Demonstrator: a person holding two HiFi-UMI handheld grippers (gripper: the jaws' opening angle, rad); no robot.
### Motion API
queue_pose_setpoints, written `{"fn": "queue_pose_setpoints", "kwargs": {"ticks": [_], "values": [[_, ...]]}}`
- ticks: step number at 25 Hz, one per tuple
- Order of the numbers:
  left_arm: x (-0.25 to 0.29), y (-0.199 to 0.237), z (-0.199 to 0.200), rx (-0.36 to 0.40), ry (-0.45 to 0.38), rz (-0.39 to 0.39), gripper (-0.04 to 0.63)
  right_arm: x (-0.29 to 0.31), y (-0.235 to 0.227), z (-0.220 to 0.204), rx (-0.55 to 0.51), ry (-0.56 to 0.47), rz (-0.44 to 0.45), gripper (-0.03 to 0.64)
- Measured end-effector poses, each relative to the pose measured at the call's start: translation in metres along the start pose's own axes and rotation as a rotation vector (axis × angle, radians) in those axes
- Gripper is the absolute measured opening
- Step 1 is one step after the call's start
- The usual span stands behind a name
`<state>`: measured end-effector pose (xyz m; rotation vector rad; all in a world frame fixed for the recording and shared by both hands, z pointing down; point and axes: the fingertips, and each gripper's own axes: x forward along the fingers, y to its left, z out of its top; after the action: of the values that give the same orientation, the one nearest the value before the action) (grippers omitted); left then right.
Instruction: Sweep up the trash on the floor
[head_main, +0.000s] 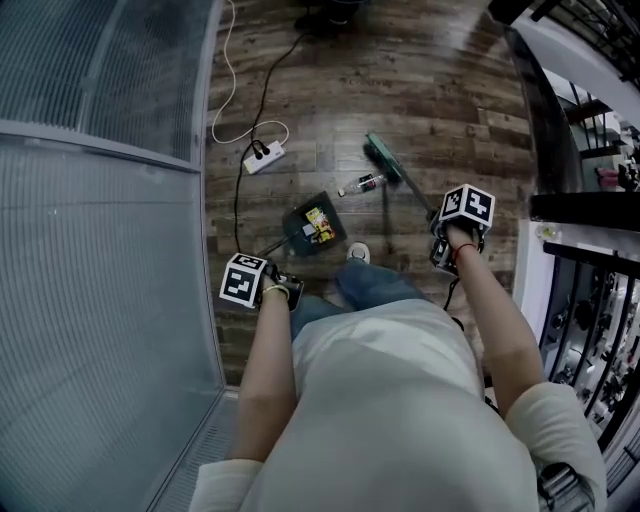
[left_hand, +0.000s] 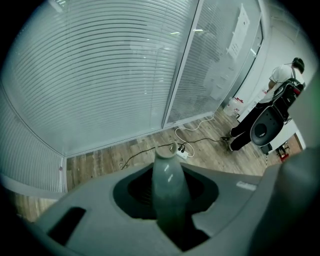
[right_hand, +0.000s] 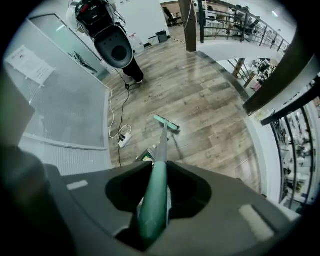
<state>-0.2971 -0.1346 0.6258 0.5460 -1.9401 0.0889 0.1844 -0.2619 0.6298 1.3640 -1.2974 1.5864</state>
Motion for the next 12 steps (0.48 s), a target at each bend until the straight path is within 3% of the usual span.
{"fn": "queue_pose_setpoints", "kwargs": {"ticks": [12], "values": [[0.007, -0.032, -0.008, 0.027, -0.009, 0.036, 0.094, 0.033, 0.003, 0.015, -0.145, 0.067, -0.088, 0.098]]}}
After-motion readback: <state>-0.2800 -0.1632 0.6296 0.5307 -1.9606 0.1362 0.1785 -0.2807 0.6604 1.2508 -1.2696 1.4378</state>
